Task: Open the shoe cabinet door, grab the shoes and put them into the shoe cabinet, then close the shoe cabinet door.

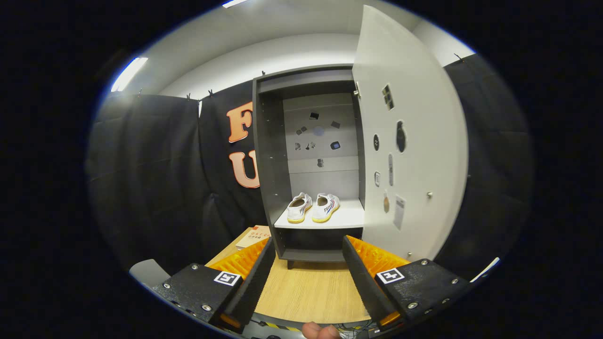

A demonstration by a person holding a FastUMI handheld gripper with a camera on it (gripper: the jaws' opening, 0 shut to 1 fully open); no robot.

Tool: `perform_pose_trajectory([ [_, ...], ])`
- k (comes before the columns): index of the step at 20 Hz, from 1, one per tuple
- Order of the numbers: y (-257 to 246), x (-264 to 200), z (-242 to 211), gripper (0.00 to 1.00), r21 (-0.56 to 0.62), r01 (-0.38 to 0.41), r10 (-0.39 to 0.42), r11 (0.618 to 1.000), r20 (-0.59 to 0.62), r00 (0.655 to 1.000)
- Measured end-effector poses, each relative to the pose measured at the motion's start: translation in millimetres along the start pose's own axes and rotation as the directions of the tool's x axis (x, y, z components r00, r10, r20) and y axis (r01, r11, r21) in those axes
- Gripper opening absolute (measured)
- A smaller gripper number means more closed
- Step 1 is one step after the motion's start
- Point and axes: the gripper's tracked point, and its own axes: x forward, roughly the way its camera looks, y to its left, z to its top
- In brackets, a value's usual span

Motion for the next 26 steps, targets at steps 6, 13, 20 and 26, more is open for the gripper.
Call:
perform_pose_trajectory([
  [6,-83.0,-45.9,26.8,0.90,0.031,-0.044,0.041,0.999,0.089,0.995],
  [13,-154.2,-31.0,38.4,0.90,-0.008,-0.026,0.027,1.000,0.119,0.993],
  [20,-152.3,-1.6,29.7,0.88,-0.018,-0.051,0.052,0.999,0.071,0.996],
  [26,-91.2,12.7,23.0,0.87,-0.013,-0.030,0.031,0.999,0.045,0.998],
])
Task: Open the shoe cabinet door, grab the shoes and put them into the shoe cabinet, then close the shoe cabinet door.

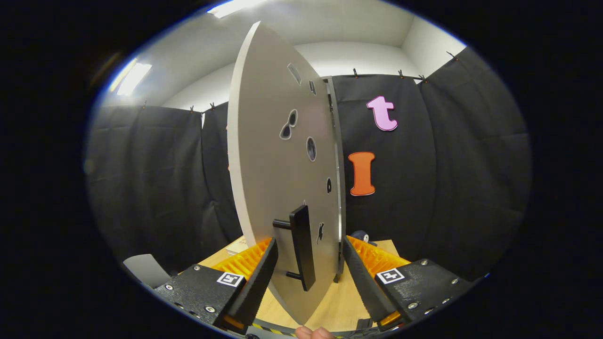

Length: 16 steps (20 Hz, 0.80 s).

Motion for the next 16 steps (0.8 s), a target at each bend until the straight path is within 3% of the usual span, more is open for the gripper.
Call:
perform_pose_trajectory([
  [12,116.3,84.2,-16.8,0.88,0.038,0.099,-0.098,0.994,-0.030,0.995],
  [16,160.9,128.1,-10.4,0.89,0.025,0.077,-0.076,0.997,-0.026,0.997],
])
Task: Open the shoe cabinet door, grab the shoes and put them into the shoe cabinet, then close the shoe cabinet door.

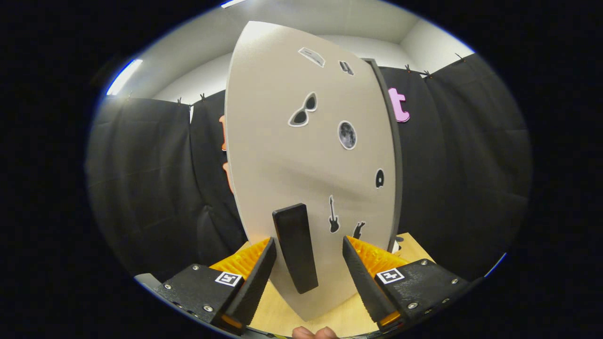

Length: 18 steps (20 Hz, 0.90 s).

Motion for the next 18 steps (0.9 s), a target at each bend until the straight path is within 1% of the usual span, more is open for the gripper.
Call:
perform_pose_trajectory([
  [6,40.4,66.2,-2.8,0.88,-0.057,-0.013,0.013,0.998,-0.006,1.000],
  [9,39.4,90.1,2.4,0.89,-0.032,-0.023,0.023,0.999,-0.005,1.000],
  [12,41.1,109.8,-2.4,0.89,0.005,-0.034,0.034,0.999,-0.013,0.999],
  [14,41.9,120.4,-3.4,0.89,-0.004,-0.024,0.024,1.000,-0.007,1.000],
  [18,44.4,136.8,1.4,0.90,-0.050,0.028,-0.027,0.998,0.018,0.999],
])
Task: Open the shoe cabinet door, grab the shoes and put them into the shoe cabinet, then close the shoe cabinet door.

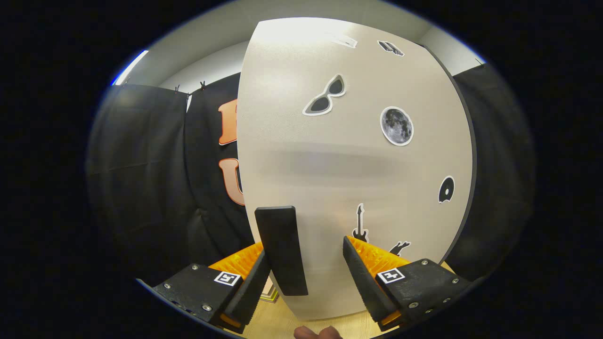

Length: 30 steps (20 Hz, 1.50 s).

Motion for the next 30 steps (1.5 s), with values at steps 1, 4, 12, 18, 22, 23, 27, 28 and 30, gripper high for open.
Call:
perform_pose_trajectory([
  [1,-0.2,1.4,1.2,0.90,-0.013,0.009,-0.009,1.000,0.006,1.000],
  [4,0.7,7.8,1.8,0.91,-0.034,0.036,-0.036,0.999,0.010,0.999],
  [12,-0.6,15.2,2.8,0.92,-0.043,0.119,-0.119,0.992,0.011,0.993],
  [18,-0.7,18.0,0.9,0.93,-0.050,0.158,-0.158,0.986,0.006,0.987],
  [22,-1.5,5.4,3.6,0.94,-0.013,0.161,-0.161,0.987,-0.009,0.987],
  [23,-0.1,-4.0,6.0,0.94,0.002,0.158,-0.158,0.987,-0.005,0.987],
  [27,1.6,-63.0,12.8,0.94,-0.031,0.165,-0.165,0.986,0.001,0.986],
  [28,2.4,-79.7,15.4,0.94,-0.050,0.162,-0.162,0.985,0.008,0.987],
  [30,1.8,-113.9,23.6,0.94,-0.089,0.157,-0.155,0.984,0.039,0.987],
])
